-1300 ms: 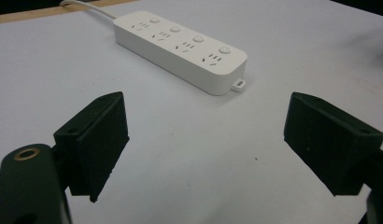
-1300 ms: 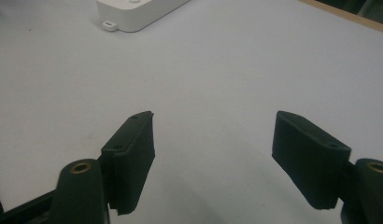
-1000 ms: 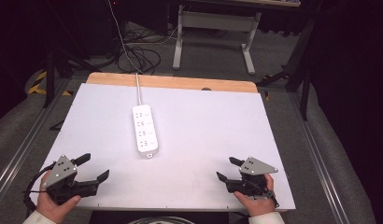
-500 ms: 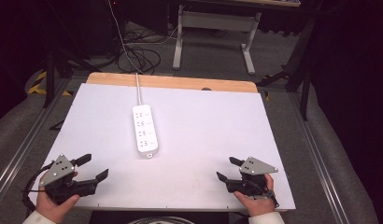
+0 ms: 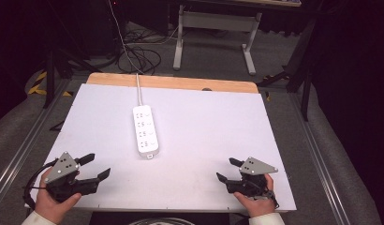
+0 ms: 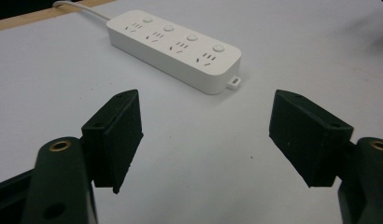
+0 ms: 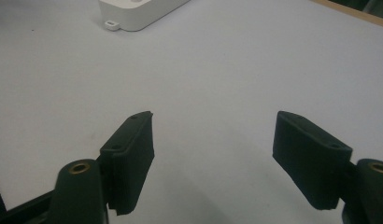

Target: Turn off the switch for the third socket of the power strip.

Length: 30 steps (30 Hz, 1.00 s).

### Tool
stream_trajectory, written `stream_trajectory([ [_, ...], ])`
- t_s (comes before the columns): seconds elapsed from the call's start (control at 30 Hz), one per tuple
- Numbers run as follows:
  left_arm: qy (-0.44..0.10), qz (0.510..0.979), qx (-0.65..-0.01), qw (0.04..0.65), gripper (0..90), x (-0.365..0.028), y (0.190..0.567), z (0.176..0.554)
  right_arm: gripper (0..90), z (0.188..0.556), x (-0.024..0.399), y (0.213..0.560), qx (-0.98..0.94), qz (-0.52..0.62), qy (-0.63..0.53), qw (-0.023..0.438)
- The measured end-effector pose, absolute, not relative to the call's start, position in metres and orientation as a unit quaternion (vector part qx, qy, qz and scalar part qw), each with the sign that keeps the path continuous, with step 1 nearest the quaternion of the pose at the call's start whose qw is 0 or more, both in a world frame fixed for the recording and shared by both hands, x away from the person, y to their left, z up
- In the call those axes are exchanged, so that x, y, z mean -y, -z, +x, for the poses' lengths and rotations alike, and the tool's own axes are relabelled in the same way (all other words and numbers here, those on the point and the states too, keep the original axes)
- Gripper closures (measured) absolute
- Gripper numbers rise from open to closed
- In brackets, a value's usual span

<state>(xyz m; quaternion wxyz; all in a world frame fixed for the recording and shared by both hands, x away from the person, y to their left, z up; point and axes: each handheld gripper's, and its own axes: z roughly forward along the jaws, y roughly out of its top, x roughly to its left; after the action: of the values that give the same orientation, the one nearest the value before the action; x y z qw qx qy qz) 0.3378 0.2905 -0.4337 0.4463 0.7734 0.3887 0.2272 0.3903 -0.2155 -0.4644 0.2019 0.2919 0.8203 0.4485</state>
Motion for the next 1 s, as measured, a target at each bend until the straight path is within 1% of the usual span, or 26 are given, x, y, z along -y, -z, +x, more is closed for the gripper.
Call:
stream_trajectory([
  [0.33, -0.214, 0.773, -0.392, 0.451, 33.4, -0.285, 0.417, 0.351, 29.9, 0.389, 0.216, 0.464, -0.821, 0.291, -0.448, 0.202],
  [0.77, -0.213, 0.785, -0.378, 0.441, 34.1, -0.269, 0.402, 0.372, 29.9, 0.389, 0.216, 0.465, -0.822, 0.289, -0.449, 0.199],
  [1.0, -0.224, 0.789, -0.371, 0.436, 35.0, -0.259, 0.396, 0.380, 29.4, 0.390, 0.216, 0.465, -0.821, 0.291, -0.450, 0.198],
])
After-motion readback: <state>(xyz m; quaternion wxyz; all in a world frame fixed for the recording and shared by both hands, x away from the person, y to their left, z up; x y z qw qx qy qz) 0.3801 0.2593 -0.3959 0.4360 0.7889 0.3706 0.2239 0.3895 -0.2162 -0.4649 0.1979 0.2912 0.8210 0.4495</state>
